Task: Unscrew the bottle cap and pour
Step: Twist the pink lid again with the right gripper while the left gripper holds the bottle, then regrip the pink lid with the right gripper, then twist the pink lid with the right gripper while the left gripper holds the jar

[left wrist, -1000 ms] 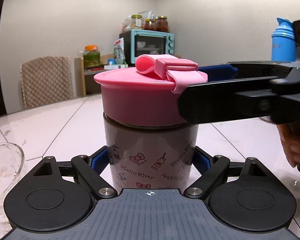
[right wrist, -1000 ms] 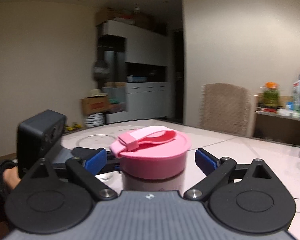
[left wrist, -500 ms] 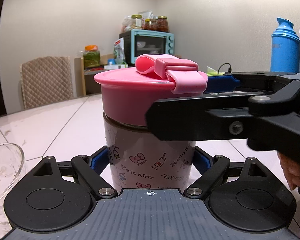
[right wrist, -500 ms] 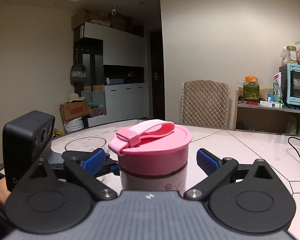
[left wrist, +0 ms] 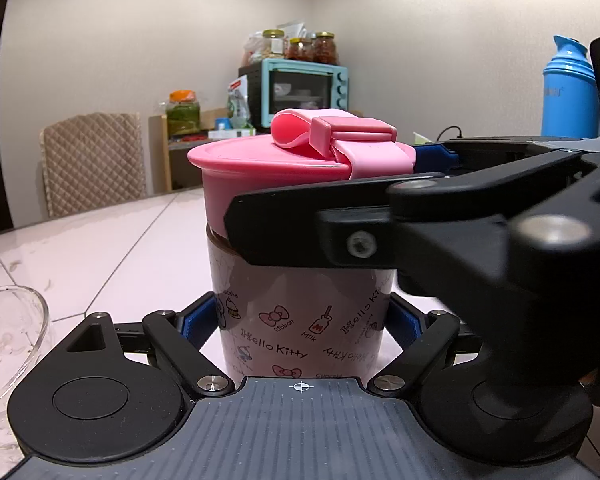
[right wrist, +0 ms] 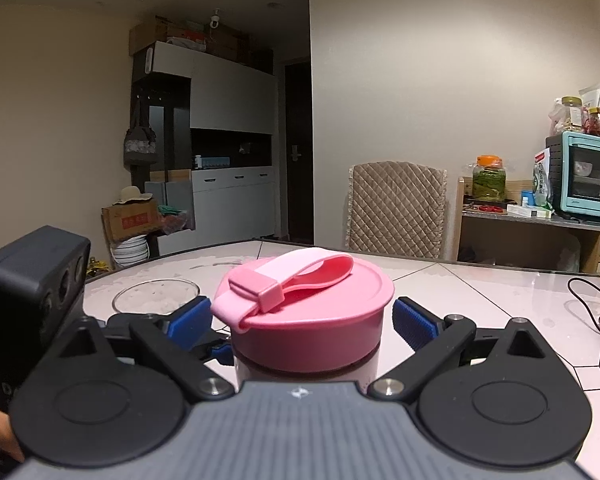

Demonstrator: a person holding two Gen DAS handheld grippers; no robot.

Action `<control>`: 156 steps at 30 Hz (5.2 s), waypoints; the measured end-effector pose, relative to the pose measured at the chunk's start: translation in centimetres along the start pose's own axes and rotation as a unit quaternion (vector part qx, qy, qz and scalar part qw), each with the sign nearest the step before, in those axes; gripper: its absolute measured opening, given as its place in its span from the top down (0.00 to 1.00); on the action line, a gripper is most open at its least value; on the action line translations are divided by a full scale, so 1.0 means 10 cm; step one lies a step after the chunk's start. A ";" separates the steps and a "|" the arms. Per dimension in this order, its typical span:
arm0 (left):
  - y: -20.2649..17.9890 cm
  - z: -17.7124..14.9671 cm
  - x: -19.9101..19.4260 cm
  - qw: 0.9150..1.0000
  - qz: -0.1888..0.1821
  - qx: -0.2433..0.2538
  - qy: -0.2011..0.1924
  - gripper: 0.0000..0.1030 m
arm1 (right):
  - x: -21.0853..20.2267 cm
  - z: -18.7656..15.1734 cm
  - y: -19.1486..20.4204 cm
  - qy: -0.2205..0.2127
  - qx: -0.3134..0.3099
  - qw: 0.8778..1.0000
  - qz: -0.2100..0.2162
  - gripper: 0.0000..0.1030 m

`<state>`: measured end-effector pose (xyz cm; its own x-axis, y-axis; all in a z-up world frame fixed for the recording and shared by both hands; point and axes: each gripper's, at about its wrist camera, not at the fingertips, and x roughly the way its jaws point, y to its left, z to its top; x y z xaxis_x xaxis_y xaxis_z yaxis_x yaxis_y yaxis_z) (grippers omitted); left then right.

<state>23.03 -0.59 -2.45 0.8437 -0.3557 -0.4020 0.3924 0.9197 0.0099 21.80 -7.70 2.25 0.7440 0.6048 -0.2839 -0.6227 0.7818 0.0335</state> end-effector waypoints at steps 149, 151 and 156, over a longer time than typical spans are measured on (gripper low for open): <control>-0.04 -0.01 0.00 1.000 0.000 0.000 0.000 0.13 | 0.09 0.27 -0.74 0.031 -0.089 0.958 0.270 0.08; -0.03 -0.01 0.00 1.000 0.000 0.000 0.000 0.13 | 0.01 0.25 -0.71 0.030 -0.097 0.964 0.247 0.07; -0.03 -0.01 0.01 1.000 0.000 0.000 0.000 0.13 | -0.16 0.27 -0.53 0.031 -0.092 0.984 0.148 0.02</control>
<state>22.92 -0.90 -2.59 0.8440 -0.3552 -0.4018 0.3920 0.9199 0.0103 24.53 -12.39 5.12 0.5115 0.7866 -0.3459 -0.8470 0.5294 -0.0486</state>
